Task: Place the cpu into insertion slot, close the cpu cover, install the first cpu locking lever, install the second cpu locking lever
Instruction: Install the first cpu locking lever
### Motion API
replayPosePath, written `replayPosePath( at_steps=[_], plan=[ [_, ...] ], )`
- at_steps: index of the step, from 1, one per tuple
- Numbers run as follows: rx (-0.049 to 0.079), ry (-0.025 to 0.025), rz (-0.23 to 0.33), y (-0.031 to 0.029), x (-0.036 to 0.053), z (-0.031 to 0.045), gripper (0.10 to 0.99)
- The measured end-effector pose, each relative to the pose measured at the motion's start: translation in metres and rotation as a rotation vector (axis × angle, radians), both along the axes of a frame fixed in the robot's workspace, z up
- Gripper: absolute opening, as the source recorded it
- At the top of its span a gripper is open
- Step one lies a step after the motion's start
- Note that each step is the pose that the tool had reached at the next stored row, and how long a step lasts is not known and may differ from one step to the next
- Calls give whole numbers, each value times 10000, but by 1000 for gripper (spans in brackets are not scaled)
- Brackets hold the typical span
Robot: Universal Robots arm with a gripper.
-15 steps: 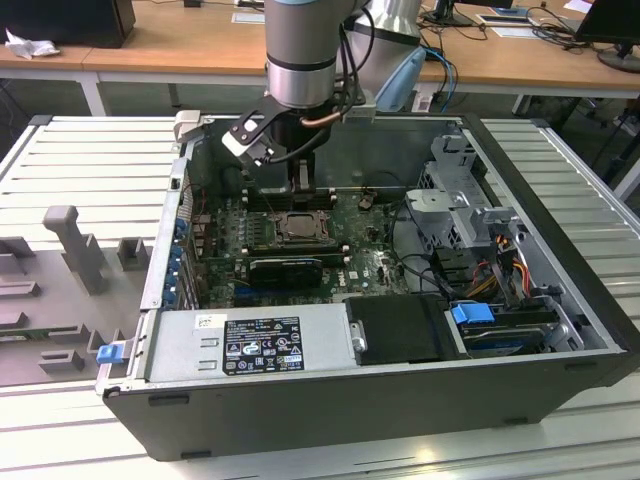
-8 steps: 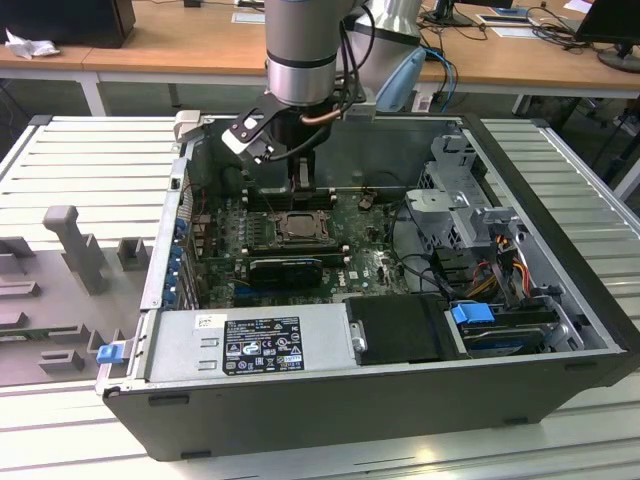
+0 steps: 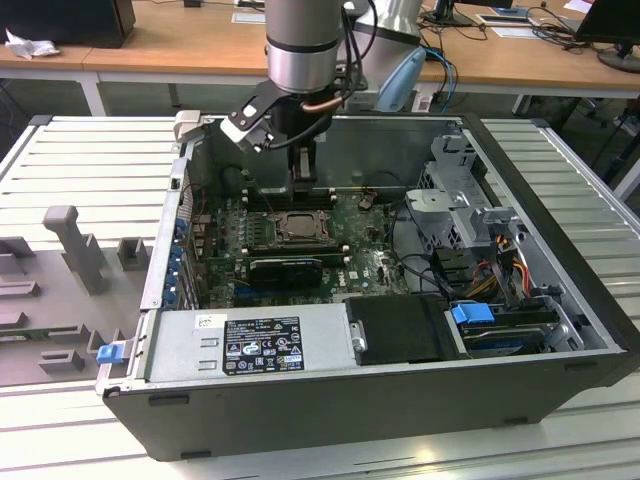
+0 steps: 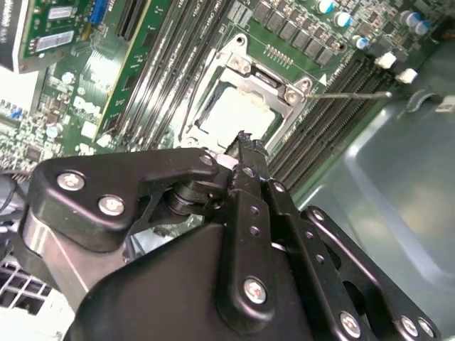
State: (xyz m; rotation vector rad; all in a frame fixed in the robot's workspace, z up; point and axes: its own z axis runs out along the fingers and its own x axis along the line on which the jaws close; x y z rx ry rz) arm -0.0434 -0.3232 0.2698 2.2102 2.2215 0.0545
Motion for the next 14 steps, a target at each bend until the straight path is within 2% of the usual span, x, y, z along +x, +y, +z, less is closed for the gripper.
replayPosePath(
  at_steps=[2, 7, 11, 14],
  plan=[
    [0, 0, 0, 0, 0, 88, 106],
    [1, -1, 0, 0, 0, 243, 106],
    [3, -3, 5, 0, 0, 275, 106],
    [0, 0, 406, 0, 0, 277, 106]
  ],
)
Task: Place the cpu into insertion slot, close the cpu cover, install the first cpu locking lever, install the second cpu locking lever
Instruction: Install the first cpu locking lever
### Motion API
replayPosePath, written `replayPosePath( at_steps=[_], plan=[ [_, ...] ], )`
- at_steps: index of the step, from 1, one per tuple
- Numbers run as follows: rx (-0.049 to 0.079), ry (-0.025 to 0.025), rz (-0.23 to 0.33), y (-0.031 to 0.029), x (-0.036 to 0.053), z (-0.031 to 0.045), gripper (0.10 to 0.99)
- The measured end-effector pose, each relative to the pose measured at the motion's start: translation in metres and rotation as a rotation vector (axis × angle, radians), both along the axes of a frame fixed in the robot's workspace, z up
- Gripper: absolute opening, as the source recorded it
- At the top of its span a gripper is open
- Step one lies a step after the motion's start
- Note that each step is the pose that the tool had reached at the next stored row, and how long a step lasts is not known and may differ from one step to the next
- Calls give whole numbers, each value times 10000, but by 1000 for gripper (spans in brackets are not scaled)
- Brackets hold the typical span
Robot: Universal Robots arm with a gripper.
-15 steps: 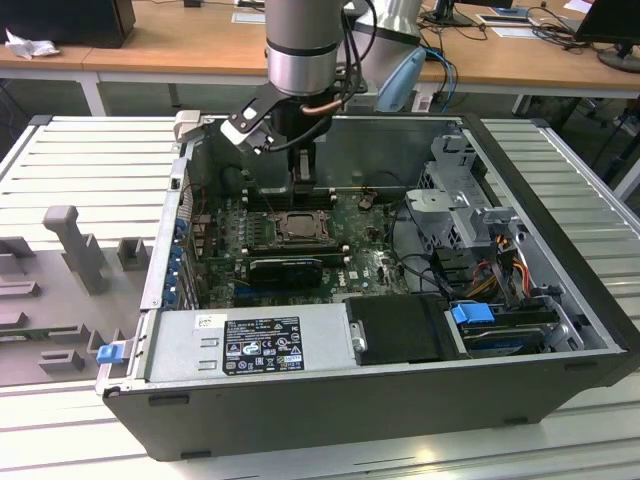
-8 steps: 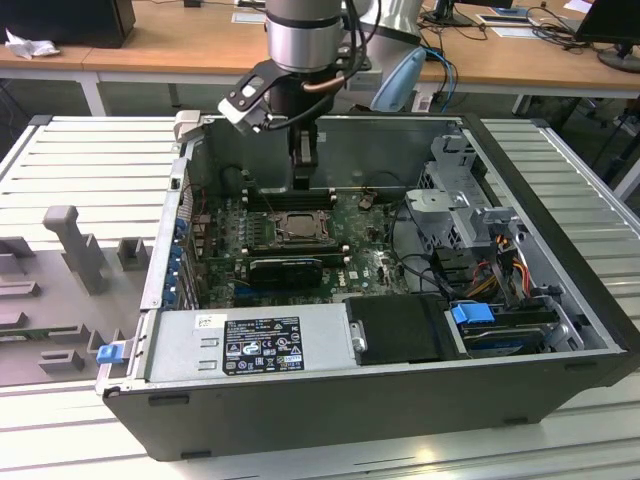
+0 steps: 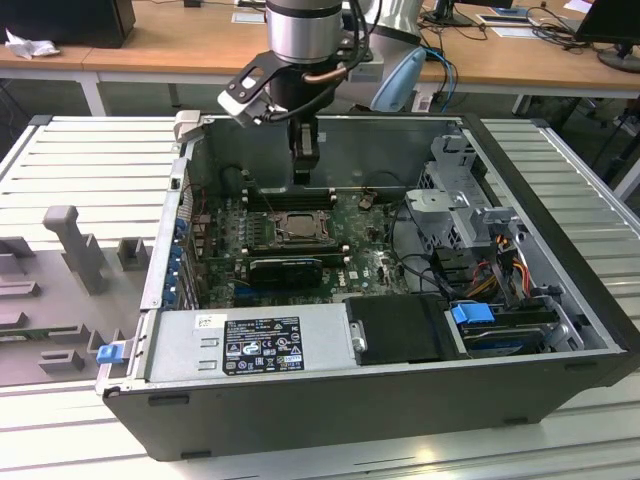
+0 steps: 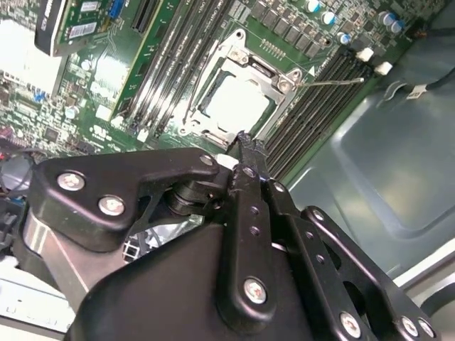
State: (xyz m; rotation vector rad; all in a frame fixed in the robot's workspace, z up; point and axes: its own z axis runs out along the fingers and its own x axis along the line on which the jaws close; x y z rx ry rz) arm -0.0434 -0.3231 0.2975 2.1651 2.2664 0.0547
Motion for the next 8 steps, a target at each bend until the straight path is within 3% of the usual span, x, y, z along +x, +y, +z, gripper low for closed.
replayPosePath(
  at_steps=[8],
  plan=[
    [1, 0, 1247, 0, 0, 0, 106]
  ],
)
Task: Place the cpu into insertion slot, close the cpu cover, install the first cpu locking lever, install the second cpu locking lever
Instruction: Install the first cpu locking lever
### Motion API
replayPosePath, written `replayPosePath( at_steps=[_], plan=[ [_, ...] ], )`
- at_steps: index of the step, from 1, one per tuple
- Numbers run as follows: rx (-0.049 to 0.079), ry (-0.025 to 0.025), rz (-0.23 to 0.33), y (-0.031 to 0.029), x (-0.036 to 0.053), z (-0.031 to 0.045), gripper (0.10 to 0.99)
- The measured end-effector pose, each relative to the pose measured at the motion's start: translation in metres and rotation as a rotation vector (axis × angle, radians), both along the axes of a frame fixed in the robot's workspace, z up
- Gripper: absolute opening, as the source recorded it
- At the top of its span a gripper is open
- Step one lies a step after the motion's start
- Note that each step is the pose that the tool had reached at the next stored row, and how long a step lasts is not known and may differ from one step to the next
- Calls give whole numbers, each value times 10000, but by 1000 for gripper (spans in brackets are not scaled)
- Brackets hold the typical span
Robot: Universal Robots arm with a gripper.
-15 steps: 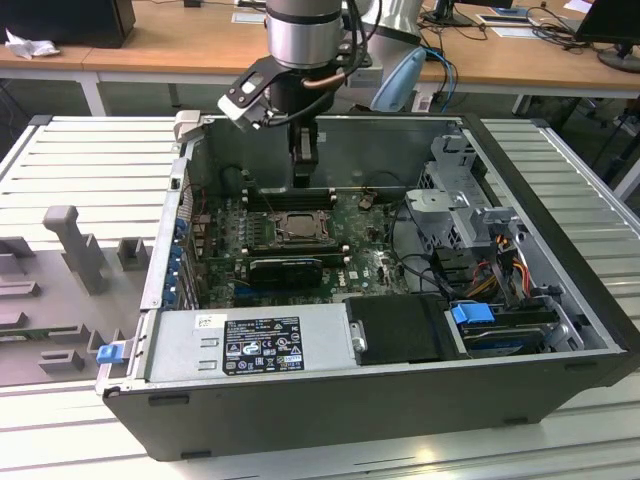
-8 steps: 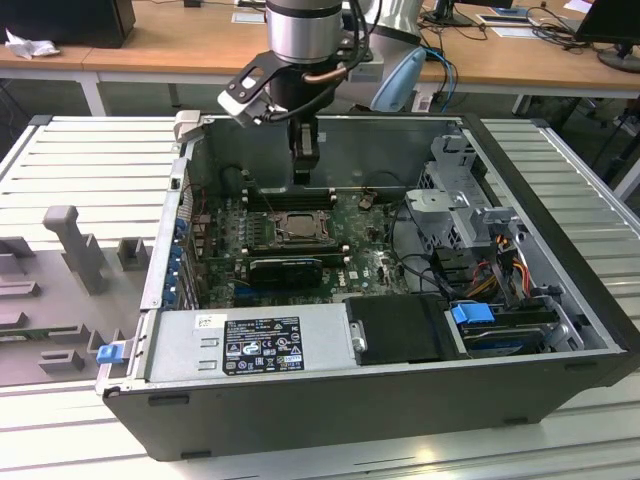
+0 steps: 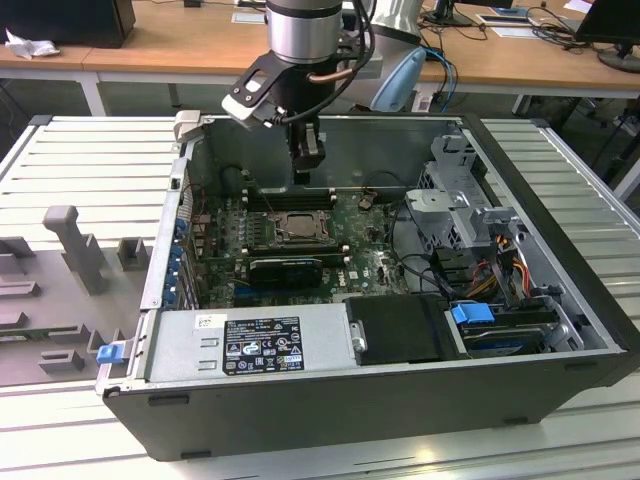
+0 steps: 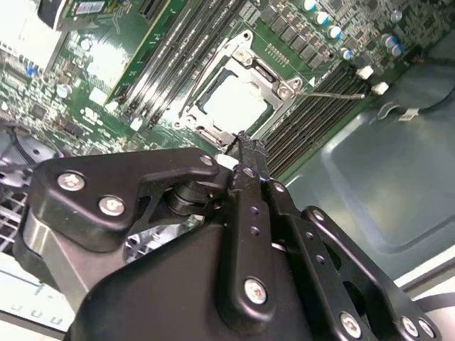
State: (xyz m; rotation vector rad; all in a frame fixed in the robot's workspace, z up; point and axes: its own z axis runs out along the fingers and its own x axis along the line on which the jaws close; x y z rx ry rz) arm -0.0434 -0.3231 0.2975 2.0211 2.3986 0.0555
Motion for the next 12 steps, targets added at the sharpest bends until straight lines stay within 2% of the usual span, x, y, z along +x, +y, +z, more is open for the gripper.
replayPosePath(
  at_steps=[1, 12],
  plan=[
    [0, 0, 210, 0, 0, 0, 106],
    [0, 0, 1039, 0, 0, 0, 106]
  ],
)
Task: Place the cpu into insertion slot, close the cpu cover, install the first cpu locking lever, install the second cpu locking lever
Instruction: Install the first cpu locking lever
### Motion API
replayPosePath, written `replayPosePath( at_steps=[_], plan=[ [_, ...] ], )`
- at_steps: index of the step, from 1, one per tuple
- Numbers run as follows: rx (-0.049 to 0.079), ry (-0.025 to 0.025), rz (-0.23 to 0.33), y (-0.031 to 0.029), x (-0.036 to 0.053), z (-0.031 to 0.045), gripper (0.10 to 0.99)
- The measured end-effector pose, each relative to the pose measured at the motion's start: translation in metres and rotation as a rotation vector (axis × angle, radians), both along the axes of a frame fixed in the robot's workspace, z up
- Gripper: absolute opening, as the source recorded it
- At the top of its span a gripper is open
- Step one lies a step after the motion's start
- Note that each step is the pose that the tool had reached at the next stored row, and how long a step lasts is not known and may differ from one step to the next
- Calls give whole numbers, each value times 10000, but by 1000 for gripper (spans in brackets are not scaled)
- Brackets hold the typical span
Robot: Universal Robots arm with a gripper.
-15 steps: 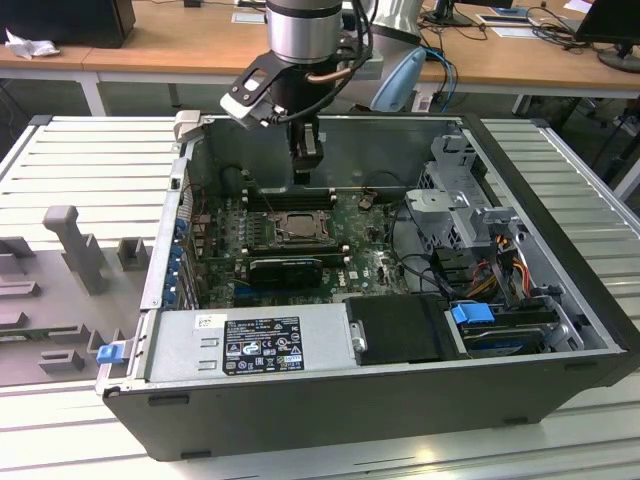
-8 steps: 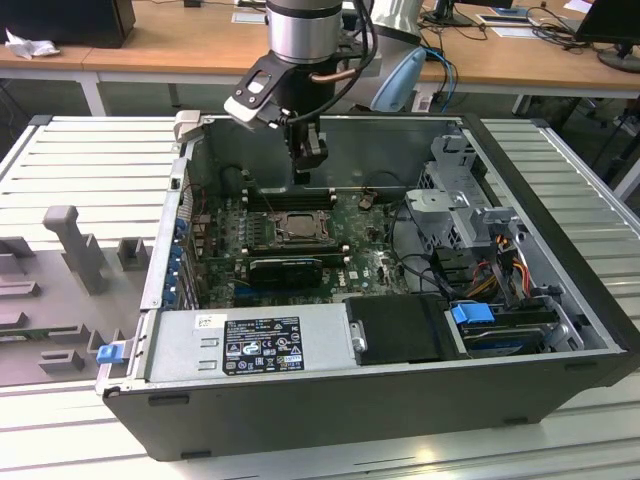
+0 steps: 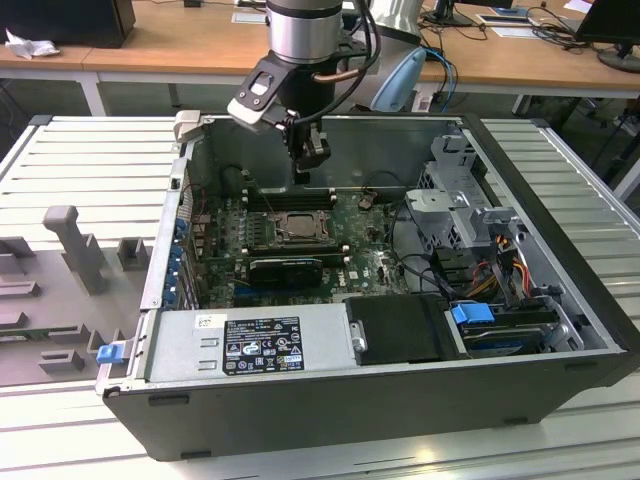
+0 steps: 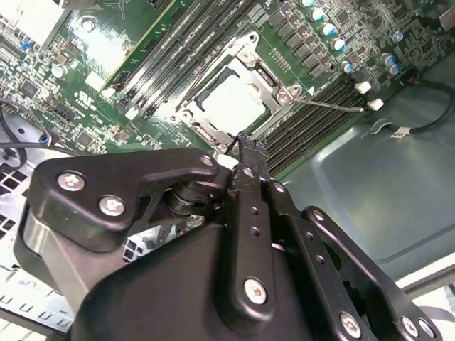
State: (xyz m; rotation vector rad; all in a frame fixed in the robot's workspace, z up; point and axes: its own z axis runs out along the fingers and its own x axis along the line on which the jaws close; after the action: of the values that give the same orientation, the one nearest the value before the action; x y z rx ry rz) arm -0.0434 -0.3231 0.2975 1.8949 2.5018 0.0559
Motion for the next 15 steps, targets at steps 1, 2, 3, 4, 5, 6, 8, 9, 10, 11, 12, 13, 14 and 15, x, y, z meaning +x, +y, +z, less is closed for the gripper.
replayPosePath(
  at_steps=[1, 2, 3, 4, 5, 6, 8, 9, 10, 11, 12, 13, 14, 15],
  plan=[
    [0, 0, 129, 0, 0, 0, 106],
    [0, 0, 248, 0, 0, 0, 106],
    [0, 1, 358, 0, 0, 0, 106],
    [0, 0, 433, 0, 0, 0, 106],
    [0, 0, 558, 0, 0, 0, 106],
    [0, 0, 638, 0, 0, 0, 106],
    [0, 0, 840, 0, 0, 0, 106],
    [0, 0, 905, 0, 0, 0, 106],
    [0, 0, 962, 0, 0, 0, 106],
    [0, 0, 1035, 0, 0, 0, 106],
    [0, 0, 1095, 0, 0, 0, 106],
    [0, 0, 1216, 0, 0, 0, 106],
    [0, 0, 1278, 0, 0, 0, 106],
    [0, 0, 1337, 0, 0, 0, 106]
  ],
)
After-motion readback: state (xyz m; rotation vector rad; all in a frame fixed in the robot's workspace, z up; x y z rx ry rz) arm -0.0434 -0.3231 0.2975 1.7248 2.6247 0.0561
